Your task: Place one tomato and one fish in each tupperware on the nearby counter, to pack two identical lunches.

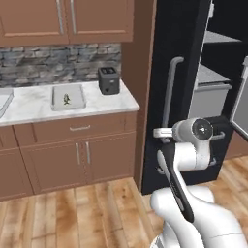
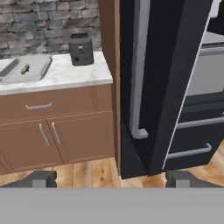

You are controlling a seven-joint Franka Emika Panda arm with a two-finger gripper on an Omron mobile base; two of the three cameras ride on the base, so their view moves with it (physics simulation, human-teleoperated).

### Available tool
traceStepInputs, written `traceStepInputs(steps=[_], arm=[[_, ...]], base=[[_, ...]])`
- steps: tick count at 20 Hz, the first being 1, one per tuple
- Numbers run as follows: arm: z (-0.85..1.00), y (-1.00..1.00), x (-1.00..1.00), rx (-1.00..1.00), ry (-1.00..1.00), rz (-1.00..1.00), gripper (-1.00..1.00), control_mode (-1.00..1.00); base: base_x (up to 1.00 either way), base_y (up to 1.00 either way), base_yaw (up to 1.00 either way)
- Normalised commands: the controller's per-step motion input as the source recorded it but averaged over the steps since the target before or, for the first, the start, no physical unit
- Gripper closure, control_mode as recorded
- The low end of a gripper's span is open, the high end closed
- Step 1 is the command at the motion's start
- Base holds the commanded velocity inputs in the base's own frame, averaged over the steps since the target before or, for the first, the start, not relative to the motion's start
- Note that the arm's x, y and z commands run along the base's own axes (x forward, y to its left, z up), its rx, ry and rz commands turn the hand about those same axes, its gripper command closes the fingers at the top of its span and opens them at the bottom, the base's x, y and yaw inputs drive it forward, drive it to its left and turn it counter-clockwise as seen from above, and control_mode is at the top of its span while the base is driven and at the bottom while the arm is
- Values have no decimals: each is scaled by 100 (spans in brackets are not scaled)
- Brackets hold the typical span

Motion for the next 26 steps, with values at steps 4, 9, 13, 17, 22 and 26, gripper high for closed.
traceStepInputs(steps=[4, 9, 13, 17, 22, 26], arm=[[0, 0, 0, 0, 0, 0, -100, 100], [0, 0, 0, 0, 0, 0, -100, 100], [0, 0, 0, 0, 0, 0, -100, 100], [0, 0, 0, 0, 0, 0, -100, 100], [0, 0, 0, 0, 0, 0, -100, 100], [0, 0, 0, 0, 0, 0, -100, 100]], base=[[11, -99, 0], [16, -95, 0], [36, -80, 0], [54, -43, 0], [81, 0, 0], [96, -1, 0]])
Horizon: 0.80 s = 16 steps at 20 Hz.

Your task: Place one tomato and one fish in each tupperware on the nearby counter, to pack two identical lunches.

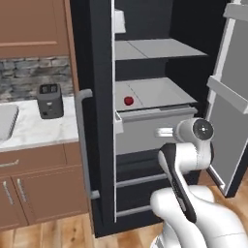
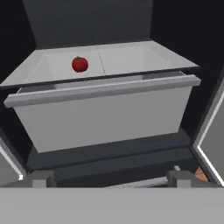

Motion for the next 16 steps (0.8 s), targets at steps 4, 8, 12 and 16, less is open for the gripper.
traceStepInputs(steps=[4, 8, 12, 16], arm=[[0, 0, 0, 0, 0, 0, -100, 100], [0, 0, 0, 0, 0, 0, -100, 100], [0, 0, 0, 0, 0, 0, -100, 100], [0, 0, 0, 0, 0, 0, -100, 100]], base=[[87, -7, 0], [74, -22, 0], [50, -46, 2], [35, -43, 7]])
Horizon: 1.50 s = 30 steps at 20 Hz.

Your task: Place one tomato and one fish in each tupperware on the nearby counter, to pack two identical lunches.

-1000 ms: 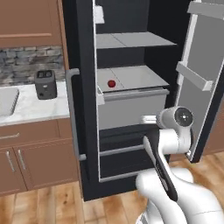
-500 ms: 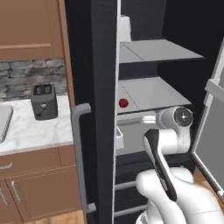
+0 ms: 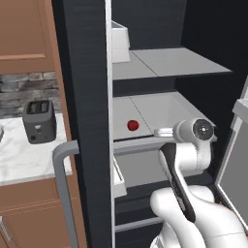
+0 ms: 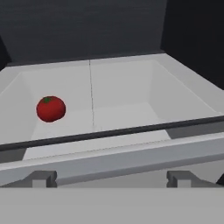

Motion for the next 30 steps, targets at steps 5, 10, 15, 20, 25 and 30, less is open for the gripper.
traceStepInputs(steps=[5, 10, 15, 20, 25, 30], arm=[[0, 0, 12, 0, 4, 5, -100, -100], [-4, 9, 32, 0, 9, 15, -100, -100], [-12, 42, 37, 0, 14, 16, -100, -100], [-5, 44, 20, -1, 7, 5, -100, -100], [0, 20, 27, -1, 1, 0, -100, -100], [-2, 6, 34, 0, 2, 0, -100, -100]], base=[[16, -4, 6], [0, 0, 0], [0, 0, 0], [0, 0, 0], [0, 0, 0], [0, 0, 0]])
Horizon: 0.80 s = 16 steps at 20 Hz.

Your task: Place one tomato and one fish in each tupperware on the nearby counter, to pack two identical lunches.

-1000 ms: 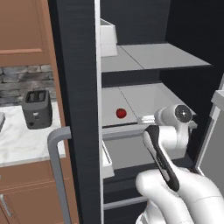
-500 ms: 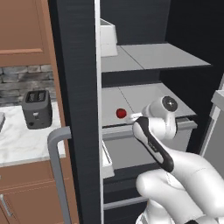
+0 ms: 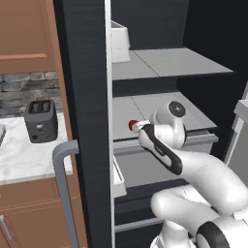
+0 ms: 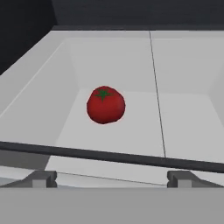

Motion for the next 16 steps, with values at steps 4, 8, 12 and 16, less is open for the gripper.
traceStepInputs(steps=[4, 8, 12, 16], arm=[[-7, 7, 33, 0, 1, 0, -100, -100], [-15, 22, 28, 0, 3, 0, -100, -100], [-21, 19, 29, 0, 4, 0, -100, -100], [-11, 1, 31, 0, 1, 0, -100, -100]], base=[[0, 0, 0], [0, 0, 0], [0, 0, 0], [0, 0, 0]])
